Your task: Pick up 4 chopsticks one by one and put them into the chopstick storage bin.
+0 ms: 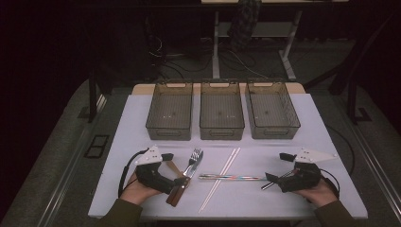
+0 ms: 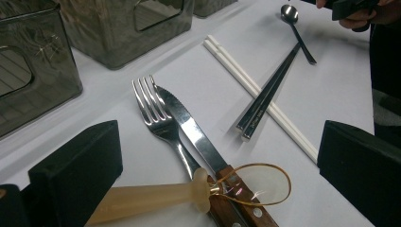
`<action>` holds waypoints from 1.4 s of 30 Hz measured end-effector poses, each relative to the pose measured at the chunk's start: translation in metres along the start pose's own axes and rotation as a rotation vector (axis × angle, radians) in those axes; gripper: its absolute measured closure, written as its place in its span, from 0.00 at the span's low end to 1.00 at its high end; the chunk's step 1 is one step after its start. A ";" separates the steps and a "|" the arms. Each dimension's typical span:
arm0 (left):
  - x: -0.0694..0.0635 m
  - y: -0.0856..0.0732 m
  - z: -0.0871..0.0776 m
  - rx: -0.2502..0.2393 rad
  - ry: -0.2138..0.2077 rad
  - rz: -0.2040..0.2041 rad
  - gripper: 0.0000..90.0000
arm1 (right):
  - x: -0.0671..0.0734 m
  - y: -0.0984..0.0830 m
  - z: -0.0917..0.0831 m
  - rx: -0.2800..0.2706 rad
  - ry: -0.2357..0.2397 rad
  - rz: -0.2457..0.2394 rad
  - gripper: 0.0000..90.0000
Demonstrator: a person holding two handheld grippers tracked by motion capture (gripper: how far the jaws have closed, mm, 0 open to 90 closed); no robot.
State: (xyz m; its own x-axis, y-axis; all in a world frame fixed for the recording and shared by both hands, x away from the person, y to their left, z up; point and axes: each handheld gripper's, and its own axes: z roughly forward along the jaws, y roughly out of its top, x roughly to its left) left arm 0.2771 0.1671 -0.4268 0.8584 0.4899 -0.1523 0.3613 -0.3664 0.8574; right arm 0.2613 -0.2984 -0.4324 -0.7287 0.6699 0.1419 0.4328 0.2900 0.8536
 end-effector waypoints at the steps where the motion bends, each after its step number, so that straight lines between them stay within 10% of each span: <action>1: 0.000 0.000 0.000 0.000 0.000 0.002 0.00 | 0.000 0.000 0.000 0.000 0.000 0.000 0.03; 21: -0.003 0.002 -0.001 -0.012 -0.016 0.005 0.00 | 0.010 0.010 0.001 0.038 0.058 -0.051 0.03; 42: -0.003 0.003 0.001 -0.015 -0.023 -0.003 0.00 | 0.022 0.034 0.040 0.100 0.135 -0.101 0.03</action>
State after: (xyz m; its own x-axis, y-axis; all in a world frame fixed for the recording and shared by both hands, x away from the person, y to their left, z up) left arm 0.2758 0.1634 -0.4248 0.8655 0.4728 -0.1654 0.3582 -0.3533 0.8642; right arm 0.2807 -0.2463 -0.4204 -0.8327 0.5382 0.1300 0.3996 0.4216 0.8140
